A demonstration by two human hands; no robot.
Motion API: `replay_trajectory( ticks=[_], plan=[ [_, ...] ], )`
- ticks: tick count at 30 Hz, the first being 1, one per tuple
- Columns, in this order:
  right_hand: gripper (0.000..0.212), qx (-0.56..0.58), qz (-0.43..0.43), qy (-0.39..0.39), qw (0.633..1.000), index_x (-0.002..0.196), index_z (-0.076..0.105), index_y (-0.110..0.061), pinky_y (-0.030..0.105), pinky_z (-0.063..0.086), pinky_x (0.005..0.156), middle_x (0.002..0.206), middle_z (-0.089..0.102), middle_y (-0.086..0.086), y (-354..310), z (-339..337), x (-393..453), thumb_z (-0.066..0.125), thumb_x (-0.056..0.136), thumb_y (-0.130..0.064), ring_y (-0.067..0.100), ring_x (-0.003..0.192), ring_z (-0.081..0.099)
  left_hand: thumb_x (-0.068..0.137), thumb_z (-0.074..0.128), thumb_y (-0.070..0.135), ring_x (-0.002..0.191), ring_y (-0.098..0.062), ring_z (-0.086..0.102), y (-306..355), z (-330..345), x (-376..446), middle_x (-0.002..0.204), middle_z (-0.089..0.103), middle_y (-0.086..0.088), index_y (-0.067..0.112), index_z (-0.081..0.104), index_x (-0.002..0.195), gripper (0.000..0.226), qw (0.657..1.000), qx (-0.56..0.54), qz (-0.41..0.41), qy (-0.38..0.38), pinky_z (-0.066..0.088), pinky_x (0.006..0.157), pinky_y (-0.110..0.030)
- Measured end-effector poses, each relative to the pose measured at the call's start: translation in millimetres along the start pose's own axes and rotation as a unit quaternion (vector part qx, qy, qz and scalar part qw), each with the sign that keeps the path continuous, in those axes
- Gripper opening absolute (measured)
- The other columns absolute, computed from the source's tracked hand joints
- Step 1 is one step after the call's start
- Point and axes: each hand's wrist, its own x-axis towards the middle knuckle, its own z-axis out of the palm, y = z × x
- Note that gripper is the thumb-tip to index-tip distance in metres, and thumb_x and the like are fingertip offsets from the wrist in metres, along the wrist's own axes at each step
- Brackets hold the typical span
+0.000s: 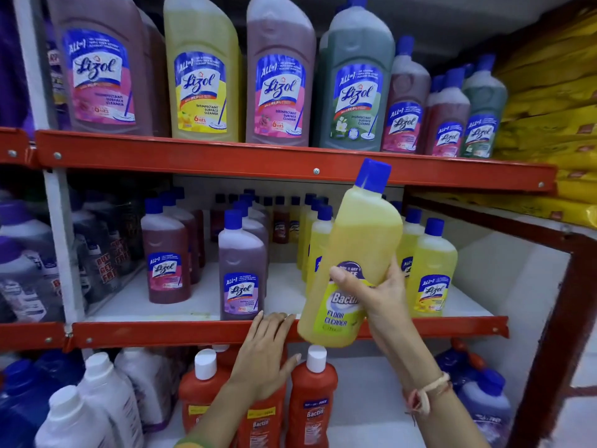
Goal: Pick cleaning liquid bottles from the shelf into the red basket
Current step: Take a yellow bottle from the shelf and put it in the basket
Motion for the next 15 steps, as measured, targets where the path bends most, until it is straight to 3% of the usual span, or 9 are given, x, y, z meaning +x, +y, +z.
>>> replay_trajectory(
  ticks=[3,7,11,13,15],
  plan=[
    [0.07,0.09,0.059,-0.107,0.988,0.097,0.065,-0.013,0.034,0.061,0.063,0.082,0.077,0.005,-2.1,0.4,-5.8,0.096,0.038,-0.037,0.021,0.072,0.073,0.084,0.037,0.052,0.129,-0.022,0.041,-2.0,-0.3,-0.1,0.133,0.051,-0.007,0.014,0.041,0.138,0.066,1.0,0.016,0.009,-0.015,0.011,0.112,-0.04],
    [0.079,0.122,0.101,-0.199,0.967,0.101,0.06,0.0,0.042,0.058,0.069,0.084,0.074,0.01,-3.2,1.4,-11.1,0.095,0.043,-0.041,0.025,0.073,0.07,0.082,0.029,0.051,0.132,-0.022,0.037,-0.8,-3.9,0.0,0.136,0.048,-0.007,0.014,0.036,0.14,0.069,1.0,0.005,0.006,-0.02,0.007,0.112,-0.04],
    [0.072,0.093,0.103,-0.217,0.966,0.1,0.064,-0.004,0.039,0.059,0.069,0.085,0.074,0.01,-8.2,1.1,-16.7,0.094,0.046,-0.04,0.025,0.074,0.07,0.083,0.023,0.057,0.134,-0.021,0.034,0.4,-4.6,-0.4,0.139,0.046,-0.007,0.016,0.035,0.141,0.072,1.0,-0.001,0.002,-0.024,0.003,0.113,-0.039],
    [0.069,0.077,0.107,-0.212,0.968,0.099,0.066,-0.007,0.037,0.06,0.069,0.085,0.074,0.01,-9.7,-1.8,-19.4,0.094,0.046,-0.039,0.024,0.074,0.07,0.08,0.012,0.074,0.139,-0.019,0.024,0.9,-9.3,0.8,0.147,0.037,-0.005,0.018,0.029,0.144,0.087,0.998,-0.029,-0.009,-0.056,0.001,0.115,-0.04],
    [0.067,0.054,0.114,-0.203,0.971,0.098,0.067,-0.009,0.036,0.06,0.068,0.086,0.075,0.01,-10.0,-6.9,-21.4,0.095,0.045,-0.038,0.025,0.074,0.071,0.068,0.0,0.088,0.14,-0.014,0.02,3.8,-23.2,3.9,0.151,0.032,0.0,0.022,0.029,0.144,0.105,0.986,-0.128,-0.054,-0.096,0.006,0.117,-0.043]
  ],
)
